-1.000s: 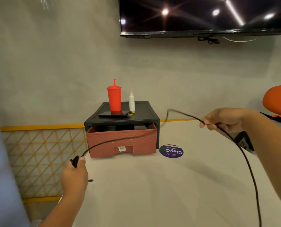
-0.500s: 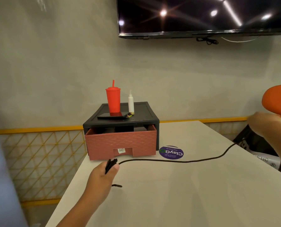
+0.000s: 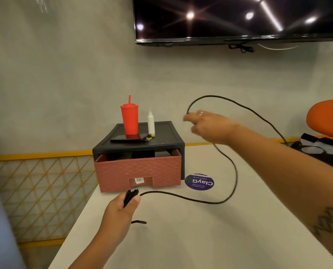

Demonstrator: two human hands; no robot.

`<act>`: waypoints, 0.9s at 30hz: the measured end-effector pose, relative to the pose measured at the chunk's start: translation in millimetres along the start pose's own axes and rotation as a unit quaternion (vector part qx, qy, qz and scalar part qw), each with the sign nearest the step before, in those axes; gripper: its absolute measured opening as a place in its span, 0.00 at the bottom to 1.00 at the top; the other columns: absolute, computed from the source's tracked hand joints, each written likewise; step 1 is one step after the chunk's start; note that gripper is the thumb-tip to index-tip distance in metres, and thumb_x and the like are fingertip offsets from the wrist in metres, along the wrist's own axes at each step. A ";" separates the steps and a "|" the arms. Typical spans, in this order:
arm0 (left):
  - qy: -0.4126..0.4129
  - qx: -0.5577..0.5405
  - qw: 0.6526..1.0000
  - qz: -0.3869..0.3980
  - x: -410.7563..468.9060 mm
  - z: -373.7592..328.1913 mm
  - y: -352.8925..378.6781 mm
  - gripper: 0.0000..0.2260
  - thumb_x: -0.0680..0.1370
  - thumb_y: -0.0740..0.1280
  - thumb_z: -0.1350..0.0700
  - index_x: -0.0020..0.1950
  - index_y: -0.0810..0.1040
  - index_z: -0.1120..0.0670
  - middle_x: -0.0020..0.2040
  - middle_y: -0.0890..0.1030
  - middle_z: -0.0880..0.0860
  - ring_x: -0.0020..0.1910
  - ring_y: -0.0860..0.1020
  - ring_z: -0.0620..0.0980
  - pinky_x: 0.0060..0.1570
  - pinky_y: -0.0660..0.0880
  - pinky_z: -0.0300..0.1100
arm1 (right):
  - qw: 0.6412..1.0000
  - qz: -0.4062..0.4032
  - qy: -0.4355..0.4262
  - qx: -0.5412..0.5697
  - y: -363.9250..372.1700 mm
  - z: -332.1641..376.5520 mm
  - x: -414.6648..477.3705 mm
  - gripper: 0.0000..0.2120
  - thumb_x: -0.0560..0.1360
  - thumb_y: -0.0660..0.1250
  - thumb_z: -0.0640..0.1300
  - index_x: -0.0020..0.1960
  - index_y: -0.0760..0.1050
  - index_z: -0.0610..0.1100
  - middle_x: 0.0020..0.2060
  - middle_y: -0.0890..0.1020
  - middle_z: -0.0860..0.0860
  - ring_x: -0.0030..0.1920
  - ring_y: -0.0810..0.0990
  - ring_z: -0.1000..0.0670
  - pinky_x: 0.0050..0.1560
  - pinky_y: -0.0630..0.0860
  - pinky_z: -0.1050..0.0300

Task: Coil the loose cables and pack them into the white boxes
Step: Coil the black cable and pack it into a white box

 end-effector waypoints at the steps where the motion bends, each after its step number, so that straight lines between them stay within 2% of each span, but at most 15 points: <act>1: 0.001 0.001 1.000 0.002 -0.4 -0.6 0.8 0.07 0.79 0.64 0.56 0.42 0.78 0.54 0.33 0.72 0.48 0.35 0.71 0.46 0.37 0.67 0.39 | 1.000 -0.018 -0.016 0.011 -7.6 15.7 8.1 0.15 0.76 0.54 0.34 0.55 0.78 0.35 0.69 0.66 0.45 0.64 0.68 0.41 0.65 0.65 0.51; 2: 0.003 0.003 1.000 0.003 -0.6 -1.5 1.4 0.07 0.79 0.63 0.56 0.42 0.77 0.54 0.32 0.72 0.47 0.35 0.71 0.45 0.37 0.66 0.39 | 0.997 -0.053 -0.039 0.038 -14.9 31.5 13.8 0.15 0.74 0.54 0.34 0.51 0.79 0.35 0.64 0.71 0.44 0.61 0.71 0.41 0.63 0.68 0.50; 4: 0.004 0.003 1.000 0.002 -0.9 -1.6 1.5 0.07 0.79 0.63 0.56 0.41 0.77 0.54 0.32 0.72 0.47 0.34 0.70 0.45 0.37 0.66 0.38 | 0.987 -0.091 -0.054 0.121 -19.6 56.1 18.2 0.17 0.69 0.51 0.40 0.40 0.78 0.36 0.47 0.79 0.42 0.45 0.77 0.41 0.50 0.75 0.48; 5: 0.003 0.004 1.000 0.003 -1.0 -1.4 1.7 0.07 0.79 0.63 0.56 0.41 0.77 0.54 0.32 0.72 0.47 0.34 0.70 0.45 0.36 0.66 0.38 | 0.976 -0.103 -0.027 0.189 -17.6 59.7 17.0 0.17 0.68 0.51 0.43 0.36 0.76 0.38 0.40 0.79 0.43 0.39 0.76 0.42 0.44 0.75 0.50; 7: -0.004 0.000 1.000 0.008 -0.9 0.0 3.2 0.07 0.79 0.64 0.56 0.42 0.77 0.55 0.32 0.72 0.48 0.34 0.70 0.46 0.36 0.66 0.39 | 0.938 -0.127 0.064 0.315 -6.0 57.6 11.9 0.13 0.68 0.55 0.44 0.36 0.76 0.40 0.37 0.77 0.48 0.37 0.74 0.46 0.41 0.74 0.54; 9: -0.031 -0.020 0.999 0.011 0.3 3.5 4.8 0.09 0.78 0.64 0.56 0.39 0.76 0.56 0.29 0.69 0.49 0.32 0.68 0.48 0.35 0.66 0.40 | 0.869 -0.151 0.158 0.444 4.0 53.7 5.0 0.09 0.71 0.61 0.41 0.38 0.78 0.39 0.38 0.80 0.48 0.39 0.77 0.49 0.41 0.74 0.57; 12: -0.077 -0.086 0.993 0.010 1.4 -0.7 10.8 0.12 0.77 0.66 0.55 0.34 0.72 0.55 0.25 0.65 0.48 0.28 0.64 0.48 0.34 0.65 0.43 | 0.729 -0.139 0.249 0.623 22.0 54.6 1.1 0.07 0.72 0.64 0.37 0.38 0.80 0.41 0.36 0.81 0.50 0.40 0.78 0.54 0.41 0.73 0.66; 15: -0.038 -0.092 0.995 0.008 4.7 -26.6 18.9 0.11 0.75 0.68 0.54 0.33 0.73 0.51 0.26 0.69 0.47 0.28 0.68 0.47 0.33 0.67 0.41 | 0.595 -0.105 0.230 0.763 27.0 68.8 5.5 0.11 0.73 0.62 0.35 0.35 0.79 0.42 0.35 0.81 0.49 0.40 0.79 0.53 0.48 0.74 0.60; 17: 0.007 -0.071 0.997 0.006 7.6 -47.8 24.2 0.07 0.74 0.69 0.53 0.37 0.77 0.50 0.29 0.74 0.45 0.32 0.72 0.44 0.34 0.68 0.39 | 0.524 -0.088 0.187 0.826 23.4 81.6 8.4 0.12 0.74 0.59 0.34 0.36 0.78 0.40 0.35 0.81 0.47 0.39 0.78 0.51 0.50 0.73 0.58; 18: 0.026 -0.052 0.998 0.005 9.0 -56.6 26.9 0.07 0.74 0.69 0.52 0.38 0.77 0.50 0.31 0.76 0.45 0.33 0.73 0.44 0.35 0.68 0.38 | 0.504 -0.084 0.177 0.841 22.3 85.1 8.3 0.13 0.74 0.58 0.34 0.36 0.78 0.39 0.35 0.81 0.47 0.39 0.78 0.52 0.50 0.73 0.58; 21: 0.060 0.005 0.998 -0.017 13.8 -69.1 32.4 0.14 0.75 0.67 0.50 0.36 0.73 0.59 0.30 0.70 0.51 0.31 0.68 0.47 0.33 0.64 0.40 | 0.457 -0.093 0.186 0.864 23.3 84.5 4.0 0.13 0.75 0.56 0.34 0.37 0.77 0.38 0.36 0.81 0.46 0.39 0.78 0.52 0.50 0.73 0.59; 23: 0.065 0.004 0.996 -0.055 16.5 -70.9 29.9 0.15 0.75 0.68 0.50 0.41 0.76 0.63 0.34 0.73 0.54 0.33 0.70 0.48 0.34 0.66 0.40 | 0.439 -0.100 0.189 0.873 23.5 82.4 -0.5 0.14 0.75 0.55 0.35 0.37 0.77 0.39 0.37 0.80 0.45 0.40 0.78 0.51 0.49 0.72 0.59; 25: 0.071 -0.012 0.993 -0.095 17.5 -71.4 24.1 0.11 0.74 0.69 0.51 0.45 0.78 0.59 0.38 0.77 0.52 0.35 0.73 0.45 0.35 0.68 0.37 | 0.432 -0.097 0.186 0.877 23.0 85.4 -4.7 0.14 0.75 0.55 0.35 0.38 0.77 0.39 0.37 0.80 0.46 0.40 0.78 0.51 0.49 0.73 0.59; 27: 0.088 0.003 0.992 -0.093 19.0 -73.6 23.6 0.08 0.74 0.69 0.52 0.44 0.78 0.56 0.38 0.78 0.50 0.36 0.74 0.43 0.35 0.69 0.36 | 0.429 -0.088 0.179 0.881 22.2 92.7 -7.0 0.15 0.76 0.54 0.35 0.38 0.77 0.39 0.37 0.80 0.45 0.41 0.78 0.50 0.49 0.73 0.57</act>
Point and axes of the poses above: each hand's wrist, its own x-axis towards the middle knuckle, its own y-axis out of the palm, z = x × y, the point moved 8 cm from there along x, towards the middle knuckle
